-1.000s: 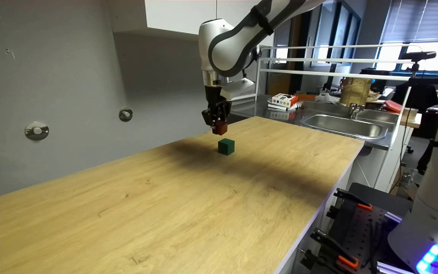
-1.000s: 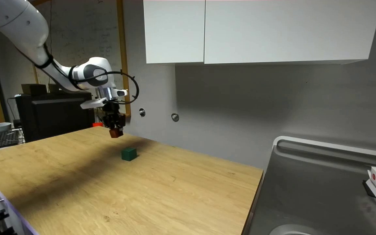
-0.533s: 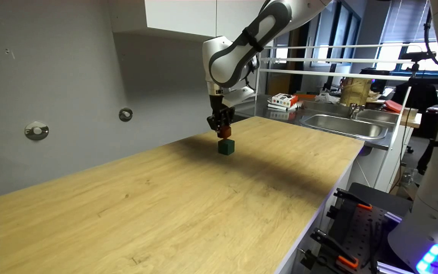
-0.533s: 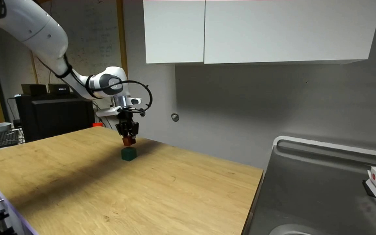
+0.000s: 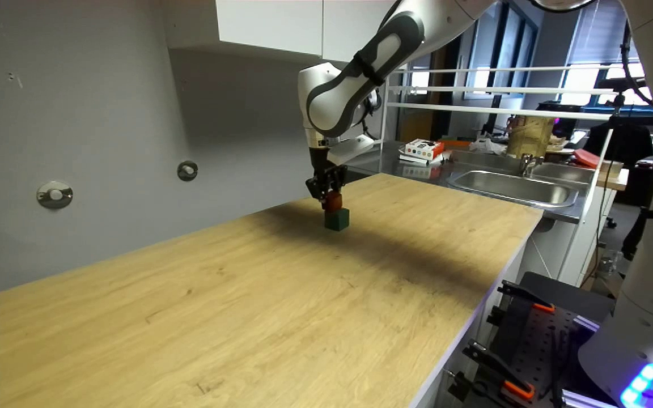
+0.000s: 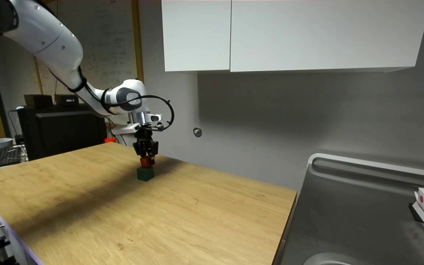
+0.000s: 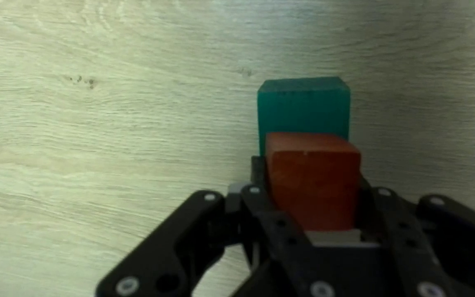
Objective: Put the orange block on top of the green block
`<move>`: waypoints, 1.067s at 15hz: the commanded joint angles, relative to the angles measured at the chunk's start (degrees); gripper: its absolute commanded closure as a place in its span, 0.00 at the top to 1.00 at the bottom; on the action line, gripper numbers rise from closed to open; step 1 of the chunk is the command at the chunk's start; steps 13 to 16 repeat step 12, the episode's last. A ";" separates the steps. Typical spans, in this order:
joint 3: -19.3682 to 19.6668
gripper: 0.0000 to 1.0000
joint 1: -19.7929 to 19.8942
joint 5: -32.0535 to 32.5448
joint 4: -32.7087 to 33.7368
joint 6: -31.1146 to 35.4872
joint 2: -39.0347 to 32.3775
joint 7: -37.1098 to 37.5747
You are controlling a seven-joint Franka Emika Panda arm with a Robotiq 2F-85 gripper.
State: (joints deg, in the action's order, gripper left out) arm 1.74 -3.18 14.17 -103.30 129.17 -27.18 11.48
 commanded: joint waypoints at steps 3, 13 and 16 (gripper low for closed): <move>0.31 0.52 0.08 -1.54 1.14 -1.31 -0.53 -1.45; 0.11 1.00 0.33 -2.73 -0.07 -2.15 0.49 -1.87; 0.11 1.00 0.33 -2.73 -0.07 -2.15 0.49 -1.87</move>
